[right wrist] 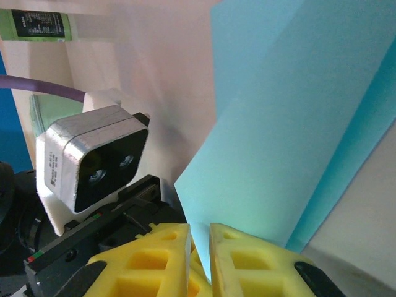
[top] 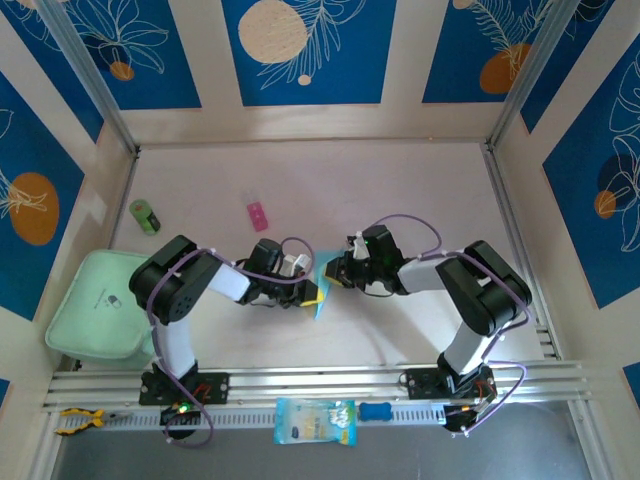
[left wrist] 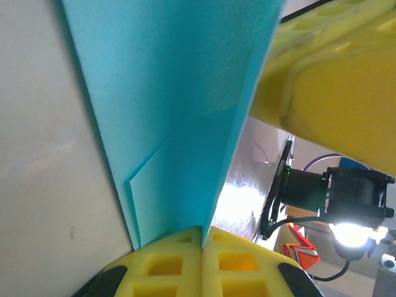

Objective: Fold a paper plane with a square sheet of paper (pick it up from the middle)
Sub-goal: Perform the fifth fold on the wing at the bottom-center of the table.

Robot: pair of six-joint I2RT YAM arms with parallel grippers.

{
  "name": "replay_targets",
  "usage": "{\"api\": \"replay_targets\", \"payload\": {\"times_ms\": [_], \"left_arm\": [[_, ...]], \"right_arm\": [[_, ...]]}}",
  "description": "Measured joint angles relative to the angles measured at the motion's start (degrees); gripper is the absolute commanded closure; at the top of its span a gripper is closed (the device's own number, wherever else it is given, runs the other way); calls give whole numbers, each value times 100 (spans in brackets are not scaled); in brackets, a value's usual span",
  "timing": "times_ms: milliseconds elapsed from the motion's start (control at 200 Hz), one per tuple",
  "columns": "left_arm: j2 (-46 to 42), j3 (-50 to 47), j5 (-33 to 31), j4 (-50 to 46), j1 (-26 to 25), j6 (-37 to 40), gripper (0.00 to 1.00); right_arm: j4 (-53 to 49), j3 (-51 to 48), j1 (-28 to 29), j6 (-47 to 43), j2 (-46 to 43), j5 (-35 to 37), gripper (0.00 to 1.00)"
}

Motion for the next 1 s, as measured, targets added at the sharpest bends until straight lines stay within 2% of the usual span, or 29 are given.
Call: {"api": "replay_targets", "payload": {"times_ms": [475, 1000], "left_arm": [[33, -103, 17, 293, 63, -339, 100], [33, -107, 17, 247, 98, -352, 100]], "right_arm": [[17, 98, -13, -9, 177, -26, 84], [22, 284, -11, -9, 533, -66, 85]]}}
